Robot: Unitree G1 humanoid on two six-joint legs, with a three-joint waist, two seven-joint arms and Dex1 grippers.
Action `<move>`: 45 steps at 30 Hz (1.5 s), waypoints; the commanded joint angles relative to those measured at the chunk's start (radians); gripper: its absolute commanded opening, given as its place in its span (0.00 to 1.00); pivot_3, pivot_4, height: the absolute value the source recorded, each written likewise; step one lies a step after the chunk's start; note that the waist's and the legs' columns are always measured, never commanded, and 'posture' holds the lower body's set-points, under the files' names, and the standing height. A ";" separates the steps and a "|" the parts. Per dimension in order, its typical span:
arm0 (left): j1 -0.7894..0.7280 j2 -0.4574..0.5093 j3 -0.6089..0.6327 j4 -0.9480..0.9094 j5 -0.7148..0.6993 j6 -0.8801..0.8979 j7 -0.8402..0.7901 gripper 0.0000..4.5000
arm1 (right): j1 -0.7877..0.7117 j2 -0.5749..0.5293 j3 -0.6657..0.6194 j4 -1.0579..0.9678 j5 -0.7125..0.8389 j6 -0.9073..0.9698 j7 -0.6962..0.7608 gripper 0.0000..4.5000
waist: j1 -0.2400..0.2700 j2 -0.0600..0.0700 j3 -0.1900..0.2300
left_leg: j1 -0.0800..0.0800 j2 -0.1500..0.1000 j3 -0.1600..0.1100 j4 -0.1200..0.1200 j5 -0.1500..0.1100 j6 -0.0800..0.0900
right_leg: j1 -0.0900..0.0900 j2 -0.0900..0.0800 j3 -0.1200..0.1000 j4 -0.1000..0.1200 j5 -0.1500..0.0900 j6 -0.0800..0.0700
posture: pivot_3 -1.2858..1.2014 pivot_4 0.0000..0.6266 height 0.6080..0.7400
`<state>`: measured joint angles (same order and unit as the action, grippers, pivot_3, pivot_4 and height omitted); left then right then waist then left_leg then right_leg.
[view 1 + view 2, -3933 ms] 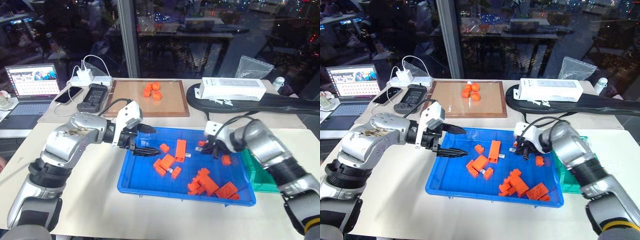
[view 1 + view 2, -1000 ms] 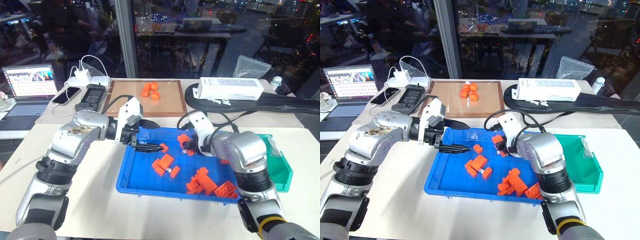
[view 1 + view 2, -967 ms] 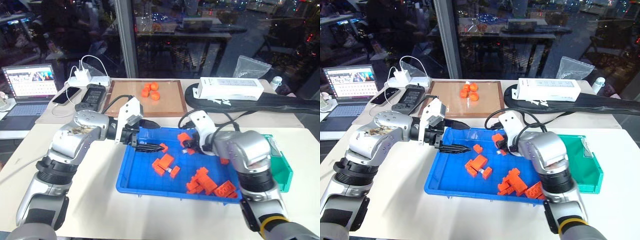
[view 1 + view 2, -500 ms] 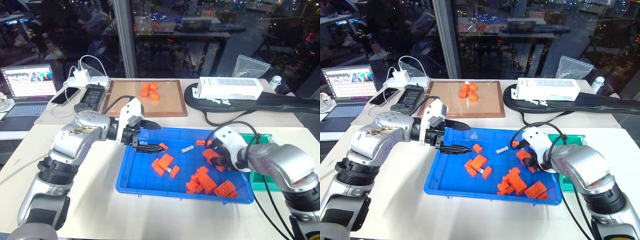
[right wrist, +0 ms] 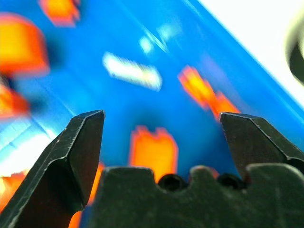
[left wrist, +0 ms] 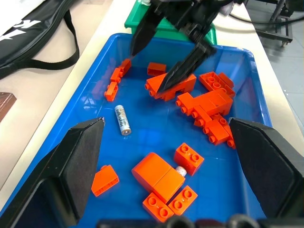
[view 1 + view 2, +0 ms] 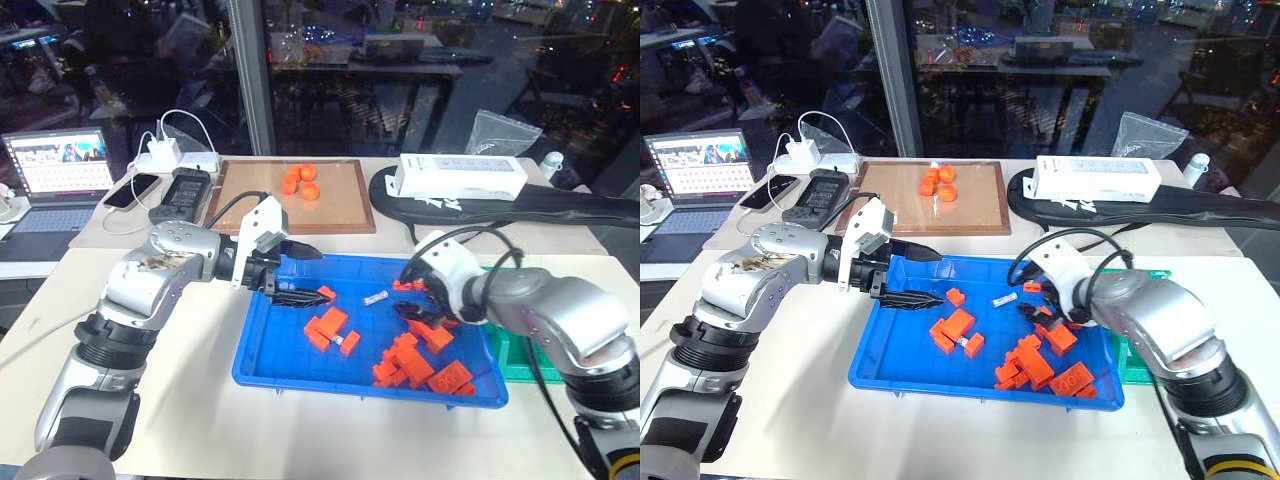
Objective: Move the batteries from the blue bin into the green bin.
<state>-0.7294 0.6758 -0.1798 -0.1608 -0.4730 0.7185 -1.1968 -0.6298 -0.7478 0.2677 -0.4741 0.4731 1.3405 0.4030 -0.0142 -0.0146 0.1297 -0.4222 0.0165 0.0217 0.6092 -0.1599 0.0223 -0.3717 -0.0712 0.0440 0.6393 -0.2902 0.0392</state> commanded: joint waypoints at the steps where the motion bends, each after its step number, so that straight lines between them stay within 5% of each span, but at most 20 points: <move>1: -0.012 0.014 0.013 -0.025 -0.003 -0.007 -0.001 1.00 | -0.023 0.081 -0.027 0.094 0.024 -0.017 0.049 0.99 | 0.001 0.000 0.000 | 0.000 0.000 0.000 0.000 0.000 0.000 | 0.000 0.000 0.000 0.000 0.000 0.000 | 0.52 0.24 0.69; 18: 0.002 0.035 0.026 -0.040 -0.013 0.002 0.014 1.00 | -0.028 0.260 0.009 0.345 -0.140 -0.106 -0.011 0.99 | 0.001 0.000 0.000 | 0.000 0.000 0.000 0.000 0.000 0.000 | 0.000 0.000 0.000 0.002 0.002 -0.003 | 0.52 0.24 0.69; 25: 0.003 0.035 0.026 -0.041 -0.012 0.001 0.015 1.00 | -0.012 0.268 -0.003 0.323 -0.162 -0.091 -0.014 0.56 | 0.002 0.000 0.000 | 0.001 0.000 0.000 0.001 0.000 0.000 | 0.000 0.000 0.000 0.002 0.002 -0.003 | 0.52 0.24 0.69; 33: -0.003 0.027 0.021 -0.030 -0.013 -0.007 0.006 1.00 | -0.056 0.145 -0.087 0.120 -0.095 0.021 0.065 0.55 | 0.002 0.000 0.000 | 0.000 0.000 0.000 0.000 0.000 0.000 | 0.000 0.000 0.000 0.002 0.002 -0.003 | 0.52 0.24 0.69; 45: -0.064 -0.101 0.037 0.073 -0.043 -0.047 0.002 1.00 | 0.079 -0.338 -0.428 -0.005 -0.004 0.147 0.232 0.55 | 0.020 0.000 0.000 | -0.001 0.000 0.003 0.000 0.000 0.000 | 0.001 -0.004 -0.002 -0.002 0.001 -0.002 | 0.52 0.24 0.69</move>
<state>-0.7663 0.5807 -0.1670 -0.0820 -0.5075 0.6967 -1.1910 -0.5704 -1.0558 -0.0998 -0.4639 0.4568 1.4839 0.6151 0.0060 -0.0148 0.1301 -0.4229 0.0161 0.0254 0.6084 -0.1599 0.0224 -0.3708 -0.0751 0.0422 0.6364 -0.2888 0.0369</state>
